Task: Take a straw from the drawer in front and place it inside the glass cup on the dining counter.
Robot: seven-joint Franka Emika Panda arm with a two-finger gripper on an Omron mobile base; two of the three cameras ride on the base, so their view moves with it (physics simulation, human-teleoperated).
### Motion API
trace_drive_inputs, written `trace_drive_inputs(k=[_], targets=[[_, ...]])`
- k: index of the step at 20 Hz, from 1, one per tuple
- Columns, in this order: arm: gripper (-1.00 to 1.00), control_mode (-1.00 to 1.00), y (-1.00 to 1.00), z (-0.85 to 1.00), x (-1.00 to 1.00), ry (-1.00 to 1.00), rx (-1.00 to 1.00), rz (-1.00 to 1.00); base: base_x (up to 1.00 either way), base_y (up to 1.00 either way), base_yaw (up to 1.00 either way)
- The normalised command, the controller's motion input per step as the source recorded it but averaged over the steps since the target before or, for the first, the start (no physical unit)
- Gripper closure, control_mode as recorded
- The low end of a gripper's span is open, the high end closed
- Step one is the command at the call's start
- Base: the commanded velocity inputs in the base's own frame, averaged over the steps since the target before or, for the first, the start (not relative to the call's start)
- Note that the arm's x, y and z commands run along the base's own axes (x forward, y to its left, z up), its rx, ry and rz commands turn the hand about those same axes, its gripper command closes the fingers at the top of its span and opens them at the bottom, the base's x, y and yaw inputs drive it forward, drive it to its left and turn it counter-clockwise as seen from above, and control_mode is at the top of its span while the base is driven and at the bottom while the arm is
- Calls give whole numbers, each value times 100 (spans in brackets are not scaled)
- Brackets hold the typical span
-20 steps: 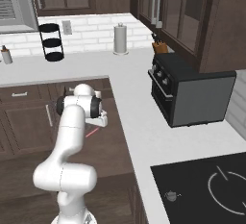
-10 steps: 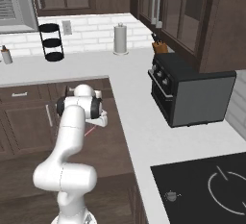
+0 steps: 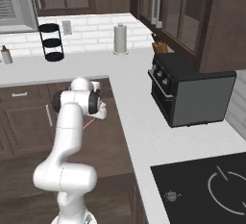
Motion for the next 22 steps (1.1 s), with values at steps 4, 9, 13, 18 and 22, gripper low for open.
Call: trace_drive_inputs(k=[4, 9, 13, 18, 22], targets=[[100, -100, -1, 100, -2, -7, 0, 0, 0, 0, 0], [100, -100, 0, 100, -9, -1, 0, 3, 0, 0, 0], [100, -100, 0, 100, -68, -6, 0, 13, 0, 0, 0], [100, -100, 0, 100, -94, -12, -5, 18, 0, 0, 0], [100, -100, 0, 92, -99, -18, -8, 15, 0, 0, 0]])
